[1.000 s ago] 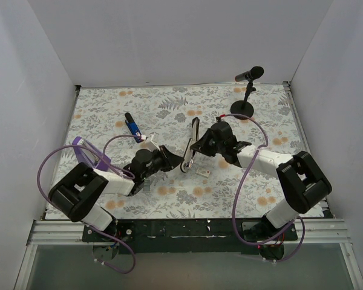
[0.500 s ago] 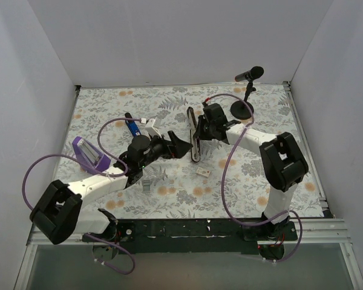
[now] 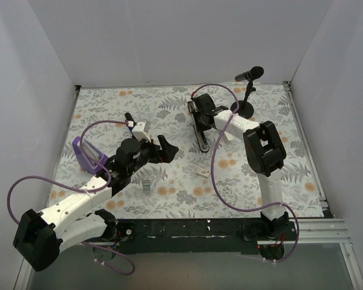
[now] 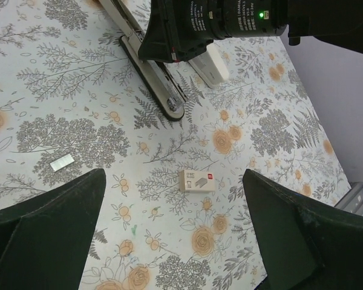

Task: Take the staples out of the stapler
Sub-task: Place the stapler at the center of the board, then pick up the stapler from the center of the board.

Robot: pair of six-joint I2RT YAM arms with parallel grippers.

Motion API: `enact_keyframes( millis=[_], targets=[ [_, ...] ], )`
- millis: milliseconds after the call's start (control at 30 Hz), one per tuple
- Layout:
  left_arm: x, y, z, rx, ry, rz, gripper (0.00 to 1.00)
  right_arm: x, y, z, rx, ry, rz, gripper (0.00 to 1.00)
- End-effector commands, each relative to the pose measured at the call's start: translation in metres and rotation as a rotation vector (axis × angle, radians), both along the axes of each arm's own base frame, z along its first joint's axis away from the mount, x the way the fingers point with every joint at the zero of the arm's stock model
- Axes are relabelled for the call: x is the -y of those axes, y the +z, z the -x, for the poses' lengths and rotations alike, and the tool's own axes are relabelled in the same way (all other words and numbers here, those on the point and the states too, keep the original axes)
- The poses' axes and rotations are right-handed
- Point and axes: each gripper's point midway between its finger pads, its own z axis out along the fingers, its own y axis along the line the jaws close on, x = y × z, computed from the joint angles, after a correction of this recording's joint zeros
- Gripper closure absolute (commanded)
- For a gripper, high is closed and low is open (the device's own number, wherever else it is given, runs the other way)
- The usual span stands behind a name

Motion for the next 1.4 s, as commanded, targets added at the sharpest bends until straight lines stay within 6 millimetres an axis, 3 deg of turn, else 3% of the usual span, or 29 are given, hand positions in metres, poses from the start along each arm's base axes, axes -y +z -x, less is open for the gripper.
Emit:
enact_keyframes(
  millis=[0,67,133,200,300,367,400,500,600,767,833,1000,1167,1367],
  targets=[
    [-0.016,0.018,0.0,0.058,0.038,-0.046,0.02,0.009,0.024,-0.032,0.098,0.006,0.085,0.96],
    [-0.011,0.02,0.007,0.086,-0.024,-0.062,0.02,0.007,0.028,-0.032,0.095,0.021,0.081,0.8],
    [-0.012,0.017,0.01,0.08,-0.043,-0.09,0.02,0.005,0.04,-0.031,0.083,0.038,0.06,0.48],
    [-0.013,0.017,0.011,0.078,-0.044,-0.094,0.02,0.009,0.056,-0.027,0.081,0.046,0.044,0.44],
    [-0.014,0.025,0.012,0.105,-0.045,-0.086,0.02,0.026,0.079,-0.025,0.097,0.062,0.032,0.42],
    [-0.007,0.03,0.019,0.121,-0.1,-0.071,0.02,0.043,0.077,-0.02,0.069,0.095,0.004,0.42],
    [-0.007,0.034,0.019,0.132,-0.104,-0.062,0.02,0.059,0.087,-0.024,0.089,0.074,-0.012,0.42],
    [-0.006,0.035,0.022,0.138,-0.116,-0.05,0.02,0.091,0.081,-0.023,0.076,0.078,0.051,0.43],
    [-0.008,0.036,0.022,0.14,-0.104,-0.046,0.02,0.11,0.075,-0.023,0.042,0.084,0.126,0.43],
    [-0.011,0.036,0.021,0.145,-0.09,-0.047,0.02,0.115,0.054,-0.02,-0.049,0.138,0.116,0.41],
    [-0.012,0.037,0.02,0.149,-0.078,-0.047,0.02,0.101,0.05,-0.015,-0.075,0.193,0.028,0.41],
    [-0.016,0.044,0.02,0.179,-0.056,-0.027,0.02,0.096,0.046,-0.017,-0.081,0.202,-0.001,0.39],
    [-0.016,0.042,0.018,0.176,-0.053,-0.032,0.02,0.103,0.034,-0.018,-0.093,0.179,0.037,0.38],
    [-0.012,0.043,0.02,0.149,-0.06,0.007,0.02,0.112,0.026,-0.022,-0.089,0.143,0.084,0.48]
  ],
)
